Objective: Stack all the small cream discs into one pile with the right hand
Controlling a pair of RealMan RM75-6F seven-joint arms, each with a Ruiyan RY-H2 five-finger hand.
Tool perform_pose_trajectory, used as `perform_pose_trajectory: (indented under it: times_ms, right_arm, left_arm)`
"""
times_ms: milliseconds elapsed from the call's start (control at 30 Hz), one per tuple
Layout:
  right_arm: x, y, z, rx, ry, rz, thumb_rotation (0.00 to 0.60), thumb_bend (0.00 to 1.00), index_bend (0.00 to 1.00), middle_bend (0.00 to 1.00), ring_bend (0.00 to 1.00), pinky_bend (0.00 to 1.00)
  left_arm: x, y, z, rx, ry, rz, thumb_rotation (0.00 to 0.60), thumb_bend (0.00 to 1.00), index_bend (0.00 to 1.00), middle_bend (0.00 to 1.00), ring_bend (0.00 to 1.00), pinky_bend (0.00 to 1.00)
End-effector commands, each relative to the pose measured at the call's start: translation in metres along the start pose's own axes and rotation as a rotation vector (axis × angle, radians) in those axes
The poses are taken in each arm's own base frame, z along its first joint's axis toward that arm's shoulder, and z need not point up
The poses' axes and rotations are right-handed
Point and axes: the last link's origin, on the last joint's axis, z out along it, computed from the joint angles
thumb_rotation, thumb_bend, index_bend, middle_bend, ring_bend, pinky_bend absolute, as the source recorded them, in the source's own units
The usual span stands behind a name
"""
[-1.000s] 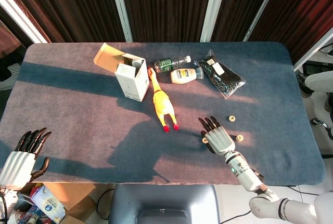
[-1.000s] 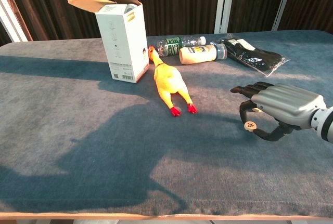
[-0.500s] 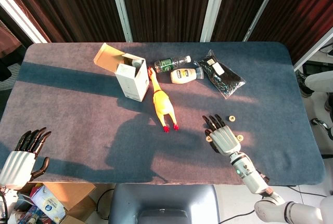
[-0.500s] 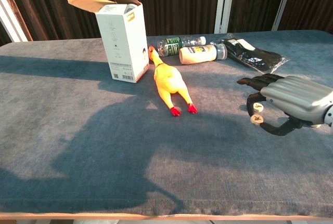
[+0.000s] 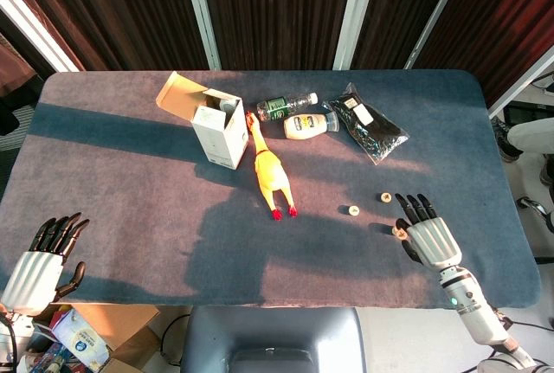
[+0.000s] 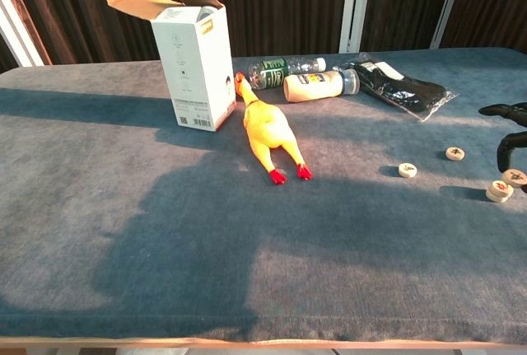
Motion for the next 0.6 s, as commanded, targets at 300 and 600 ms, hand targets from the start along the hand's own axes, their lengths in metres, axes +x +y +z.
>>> perform_pose_trajectory:
  times_ms: [300,600]
  right_arm:
    - [-0.009,0.012,0.016,-0.046,-0.030,0.023,0.600,0.54,0.60,0.00,0.00,0.00]
    - [-0.013,0.007,0.022,-0.051,-0.033,0.022,0.600,0.54,0.60,0.00,0.00,0.00]
  left_arm:
    - [-0.001,0.001,0.001,0.001,-0.001,0.002,0.600,0.53,0.00,0.00,0.00,0.05]
    - [0.001,-0.001,0.000,0.007,0.003,-0.003,0.600,0.53,0.00,0.00,0.00,0.05]
